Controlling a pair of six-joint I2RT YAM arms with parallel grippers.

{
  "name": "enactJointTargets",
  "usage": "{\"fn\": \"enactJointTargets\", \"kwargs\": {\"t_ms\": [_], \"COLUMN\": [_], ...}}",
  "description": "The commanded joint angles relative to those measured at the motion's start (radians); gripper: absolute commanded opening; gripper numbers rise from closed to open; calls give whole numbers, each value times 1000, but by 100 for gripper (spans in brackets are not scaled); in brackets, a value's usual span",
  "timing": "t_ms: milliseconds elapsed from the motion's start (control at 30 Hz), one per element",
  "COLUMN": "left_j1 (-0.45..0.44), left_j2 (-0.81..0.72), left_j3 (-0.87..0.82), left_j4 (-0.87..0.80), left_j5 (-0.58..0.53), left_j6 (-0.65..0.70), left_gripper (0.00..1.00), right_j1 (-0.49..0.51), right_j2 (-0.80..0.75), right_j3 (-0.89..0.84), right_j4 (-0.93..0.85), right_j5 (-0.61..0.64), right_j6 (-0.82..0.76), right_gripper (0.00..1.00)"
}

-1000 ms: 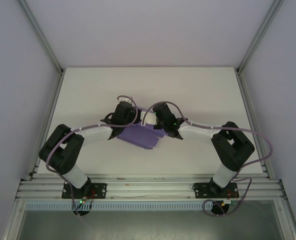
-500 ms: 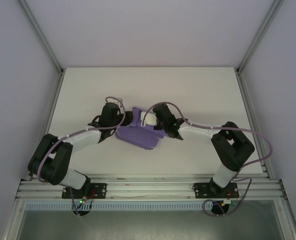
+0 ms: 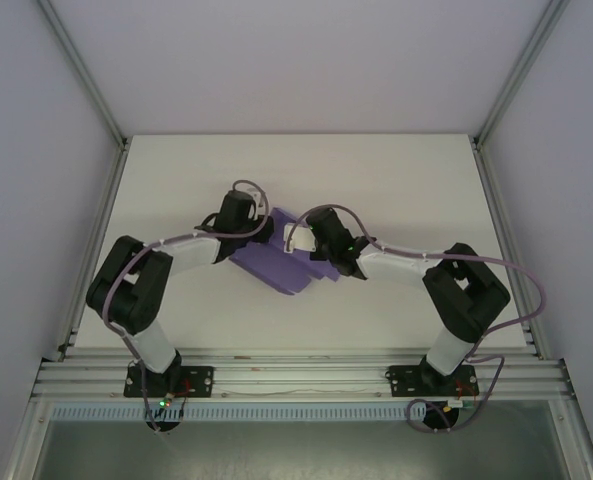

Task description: Assemble paper box

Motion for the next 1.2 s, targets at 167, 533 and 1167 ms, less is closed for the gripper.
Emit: {"fn": "enactJointTargets", "kwargs": {"t_ms": [167, 533, 1167], "left_j1": [7, -37, -182], "left_j2": [120, 132, -50], "left_j3": [86, 135, -46], "left_j4": [-133, -359, -70], "left_j5": [-10, -10, -322], "left_j6": [31, 158, 210], "left_gripper": [21, 19, 0], "right_j1": [20, -18, -99], "right_j2": [8, -6, -51], "right_j3": [7, 48, 61], "right_j4": [-49, -60, 74], "right_j5": [-54, -65, -119], "right_j6": [-37, 78, 313], "right_gripper": [0, 0, 40]}}
